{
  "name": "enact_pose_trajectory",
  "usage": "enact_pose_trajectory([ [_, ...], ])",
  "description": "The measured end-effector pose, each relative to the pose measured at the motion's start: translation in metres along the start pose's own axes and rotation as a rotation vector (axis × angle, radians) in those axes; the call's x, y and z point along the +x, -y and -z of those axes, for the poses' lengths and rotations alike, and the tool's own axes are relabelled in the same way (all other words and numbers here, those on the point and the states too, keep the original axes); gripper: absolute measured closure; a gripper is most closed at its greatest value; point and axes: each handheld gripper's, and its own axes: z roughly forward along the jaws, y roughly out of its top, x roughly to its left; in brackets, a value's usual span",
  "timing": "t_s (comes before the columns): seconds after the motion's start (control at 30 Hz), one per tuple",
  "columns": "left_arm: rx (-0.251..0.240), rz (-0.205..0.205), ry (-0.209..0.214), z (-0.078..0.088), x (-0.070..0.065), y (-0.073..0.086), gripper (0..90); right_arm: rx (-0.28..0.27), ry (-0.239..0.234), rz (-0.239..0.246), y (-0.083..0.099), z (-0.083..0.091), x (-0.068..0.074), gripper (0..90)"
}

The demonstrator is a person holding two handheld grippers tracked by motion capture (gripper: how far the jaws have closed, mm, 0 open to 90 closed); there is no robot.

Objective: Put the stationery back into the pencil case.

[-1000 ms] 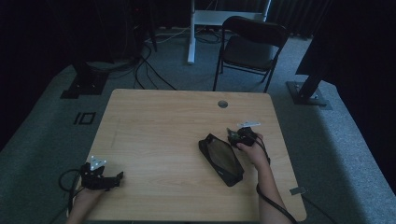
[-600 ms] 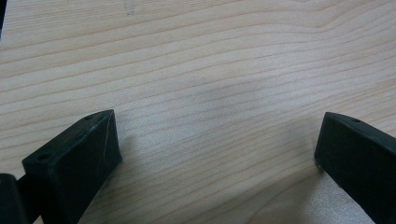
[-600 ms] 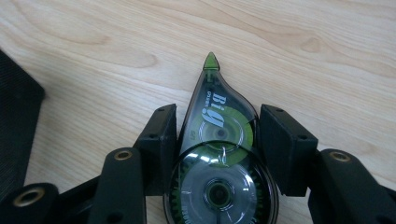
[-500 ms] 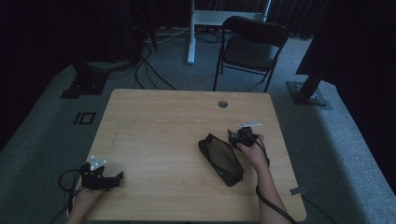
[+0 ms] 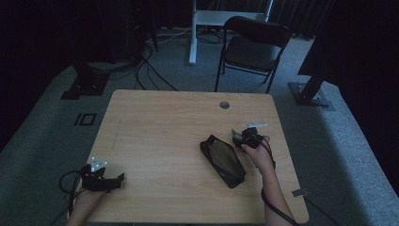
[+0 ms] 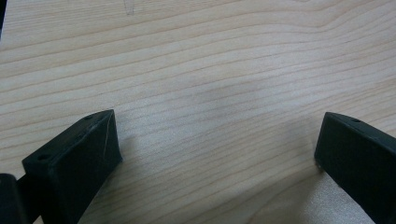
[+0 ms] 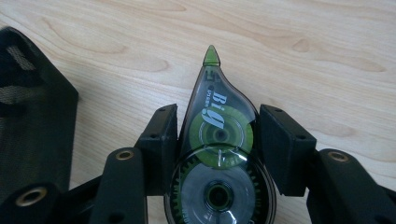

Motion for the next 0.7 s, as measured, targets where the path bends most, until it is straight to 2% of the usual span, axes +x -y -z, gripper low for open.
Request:
enact_pose_trajectory([
  [0.47, 0.000, 0.000, 0.000, 0.000, 0.000, 0.000, 0.1, -0.035, -0.002, -0.005, -0.020, 0.041, 0.010, 48.6],
  [0.7, 0.000, 0.000, 0.000, 0.000, 0.000, 0.000, 0.2, -0.047, -0.013, -0.008, -0.024, 0.058, 0.015, 48.6],
])
